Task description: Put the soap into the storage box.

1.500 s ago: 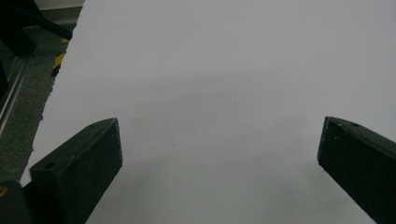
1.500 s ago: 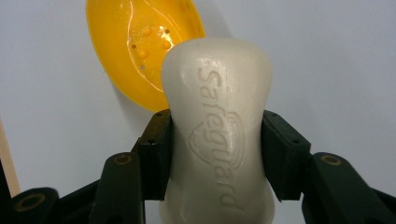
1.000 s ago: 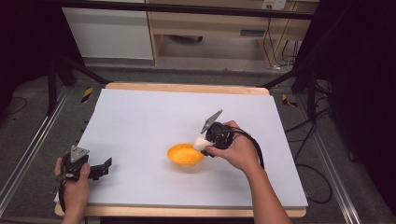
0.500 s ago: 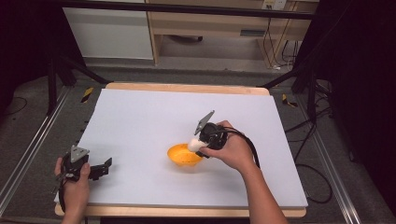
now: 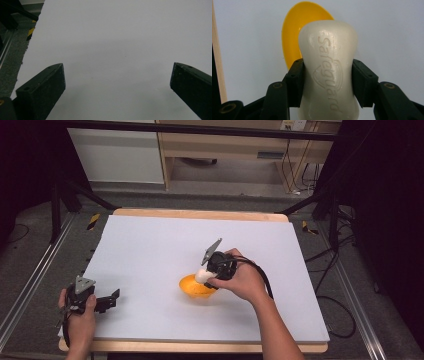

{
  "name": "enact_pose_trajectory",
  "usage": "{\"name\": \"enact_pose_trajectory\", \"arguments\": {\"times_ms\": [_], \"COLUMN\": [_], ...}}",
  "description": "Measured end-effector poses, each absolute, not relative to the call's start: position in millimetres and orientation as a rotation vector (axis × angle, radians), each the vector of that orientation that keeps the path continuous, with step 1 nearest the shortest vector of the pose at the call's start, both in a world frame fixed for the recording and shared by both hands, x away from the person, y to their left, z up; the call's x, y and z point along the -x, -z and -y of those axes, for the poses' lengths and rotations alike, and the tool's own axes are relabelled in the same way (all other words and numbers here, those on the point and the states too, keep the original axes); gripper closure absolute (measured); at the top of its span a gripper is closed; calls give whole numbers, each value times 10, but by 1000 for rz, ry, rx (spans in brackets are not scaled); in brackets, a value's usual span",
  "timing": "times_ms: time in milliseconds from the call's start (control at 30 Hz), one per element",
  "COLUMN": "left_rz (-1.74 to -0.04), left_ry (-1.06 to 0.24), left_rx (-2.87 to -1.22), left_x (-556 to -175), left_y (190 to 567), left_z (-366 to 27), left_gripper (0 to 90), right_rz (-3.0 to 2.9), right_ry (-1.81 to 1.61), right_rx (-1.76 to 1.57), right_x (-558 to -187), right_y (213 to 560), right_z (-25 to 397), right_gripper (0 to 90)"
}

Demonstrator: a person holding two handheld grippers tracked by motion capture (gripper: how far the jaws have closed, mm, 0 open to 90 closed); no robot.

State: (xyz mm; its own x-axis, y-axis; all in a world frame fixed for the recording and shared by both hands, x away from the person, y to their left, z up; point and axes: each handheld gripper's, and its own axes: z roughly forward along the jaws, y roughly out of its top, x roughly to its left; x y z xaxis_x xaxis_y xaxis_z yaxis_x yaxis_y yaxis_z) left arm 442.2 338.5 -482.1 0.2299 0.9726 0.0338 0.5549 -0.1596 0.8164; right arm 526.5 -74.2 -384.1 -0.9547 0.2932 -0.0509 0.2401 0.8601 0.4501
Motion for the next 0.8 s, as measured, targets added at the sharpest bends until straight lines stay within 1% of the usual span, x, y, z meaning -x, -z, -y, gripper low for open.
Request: {"name": "enact_pose_trajectory", "arguments": {"times_ms": [800], "left_rz": [-1410], "left_ry": [-765], "left_rx": [-1807], "left_x": [-4420], "left_y": [4822], "left_z": [-3388], "left_gripper": [0], "right_rz": [-2959], "right_ry": [-657], "right_rx": [-280], "right_x": [-5272], "right_y": [3890], "right_z": [468], "right_gripper": [495]}}
